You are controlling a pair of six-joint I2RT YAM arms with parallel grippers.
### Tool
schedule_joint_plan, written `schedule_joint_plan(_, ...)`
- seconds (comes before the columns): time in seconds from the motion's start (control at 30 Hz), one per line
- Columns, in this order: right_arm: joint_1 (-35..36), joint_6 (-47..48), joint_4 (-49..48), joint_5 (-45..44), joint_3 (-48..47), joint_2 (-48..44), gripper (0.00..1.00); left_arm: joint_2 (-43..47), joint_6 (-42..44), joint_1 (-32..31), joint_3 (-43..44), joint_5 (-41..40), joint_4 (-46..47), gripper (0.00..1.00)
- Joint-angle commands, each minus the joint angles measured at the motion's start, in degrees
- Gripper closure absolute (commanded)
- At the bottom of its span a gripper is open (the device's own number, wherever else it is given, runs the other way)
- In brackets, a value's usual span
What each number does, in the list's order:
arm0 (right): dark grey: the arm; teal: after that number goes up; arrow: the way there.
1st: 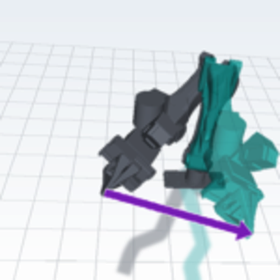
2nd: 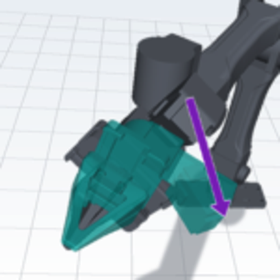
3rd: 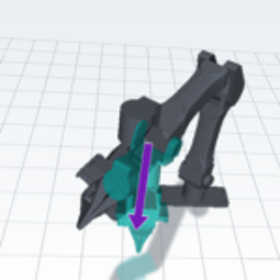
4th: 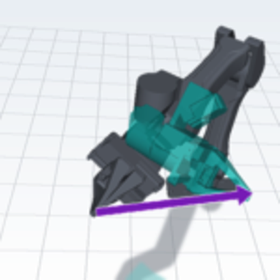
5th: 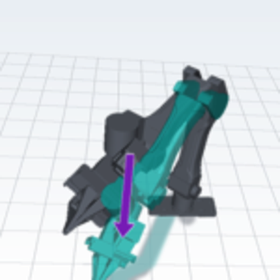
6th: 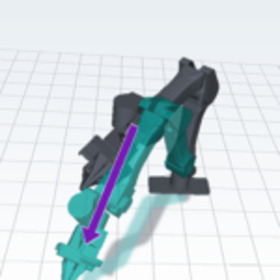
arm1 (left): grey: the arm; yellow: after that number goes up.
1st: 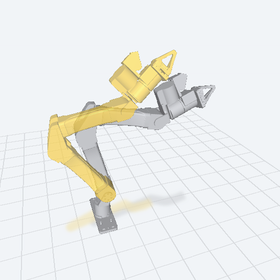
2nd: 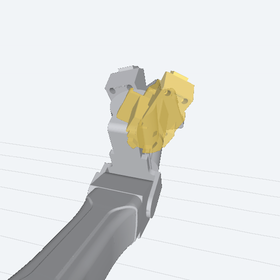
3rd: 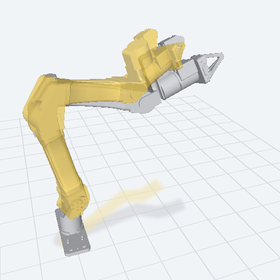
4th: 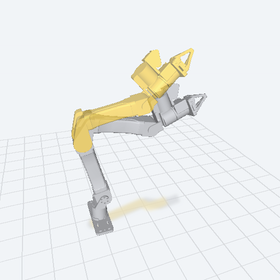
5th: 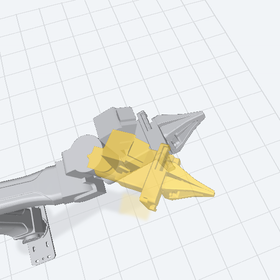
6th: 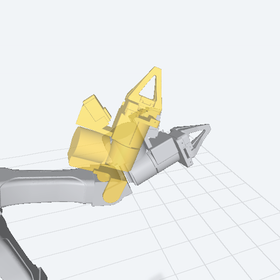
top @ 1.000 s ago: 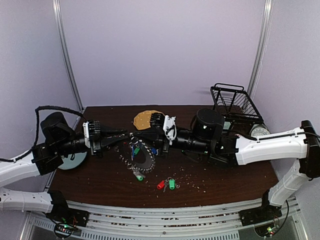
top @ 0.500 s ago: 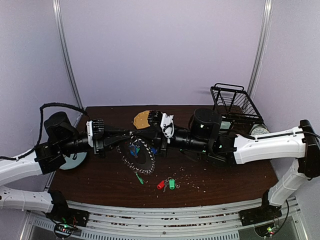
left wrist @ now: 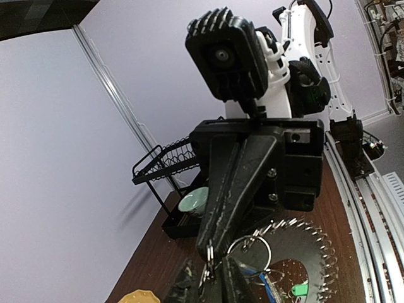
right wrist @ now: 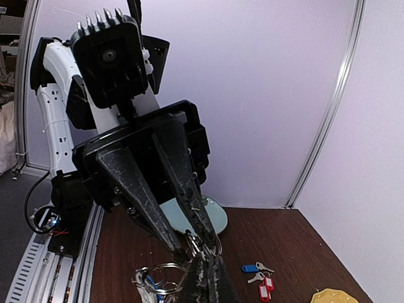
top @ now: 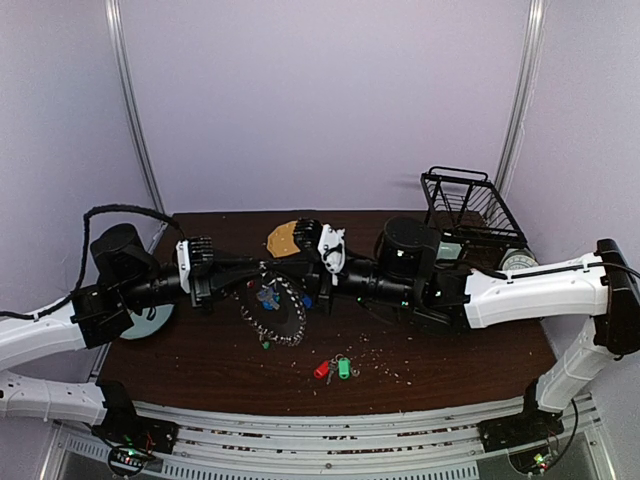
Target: Put the keys on the keyring
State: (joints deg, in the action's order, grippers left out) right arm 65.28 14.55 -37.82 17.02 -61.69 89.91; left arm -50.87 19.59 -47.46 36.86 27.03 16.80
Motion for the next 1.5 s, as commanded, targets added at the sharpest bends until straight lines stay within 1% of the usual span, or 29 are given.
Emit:
schedule_joint_plan(0.0, 0.17, -0.73, -3.89, -0.49, -2.36, -0.86, 1.00, -0.49, 0.46, 0.18, 0.74, -1.90, 0.69, 0.87)
schedule_joint_plan(0.1, 0.12, -0.57, -3.86, -0.74, -2.17, -1.24, 1.00, -0.67, 0.89, 0.18, 0.76, -2.82, 0.18, 0.87)
schedule_joint_plan(0.2, 0.12, -0.63, -4.08, -0.71, -1.90, -1.57, 1.00, -0.64, 1.15, 0.18, 0.76, -3.94, -0.23, 0.83)
schedule_joint_plan(0.3, 0.13, -0.81, -4.40, -0.42, -1.55, -1.66, 1.00, -0.80, 1.20, 0.14, 0.76, -4.19, -0.32, 0.83)
schedule_joint_plan(0.37, 0.15, -0.85, -4.49, -0.49, -1.41, -1.73, 1.00, -0.88, 1.19, 0.15, 0.84, -4.47, -0.45, 0.86)
schedule_joint_plan(0.47, 0.14, -0.78, -4.63, -0.12, -1.32, -1.68, 1.00, -0.81, 1.00, 0.15, 0.86, -3.99, -0.17, 0.94)
schedule_joint_plan(0.57, 0.12, -0.59, -4.37, 0.38, -1.19, -1.75, 1.00, -0.79, 0.90, 0.18, 0.76, -4.03, -0.01, 1.00)
schedule_joint_plan(0.77, 0.16, 0.46, -3.64, 1.28, -1.02, -2.02, 1.00, -0.30, 1.23, 0.18, 0.63, -5.64, -0.01, 1.00)
schedule_joint_plan(0.9, 0.18, 2.76, -2.14, 2.67, -0.71, -2.26, 1.00, 0.89, 3.94, 0.18, 0.04, -5.08, -0.61, 1.00)
schedule_joint_plan(0.93, 0.12, 3.44, -1.75, 3.08, -0.52, -2.36, 0.98, 1.35, 5.10, 0.18, -0.21, -4.79, -0.81, 1.00)
schedule_joint_plan(1.03, 0.07, 5.76, 0.74, 3.87, -0.29, -3.42, 0.85, 3.34, 9.72, 0.18, -0.92, -3.74, -2.62, 1.00)
schedule_joint_plan(1.17, -0.40, 7.85, 6.29, 4.15, 0.04, -6.20, 0.77, 6.21, 15.64, 0.14, -1.29, -3.60, -5.73, 1.00)
schedule_joint_plan(1.27, -1.33, 7.04, 11.26, 4.30, -0.24, -8.38, 0.74, 7.07, 20.25, 0.16, -0.35, -2.32, -10.40, 1.00)
schedule_joint_plan(1.47, -2.17, 3.97, 19.25, 3.73, -0.87, -11.16, 0.72, 7.36, 22.58, 0.17, 1.96, -1.18, -15.31, 1.00)
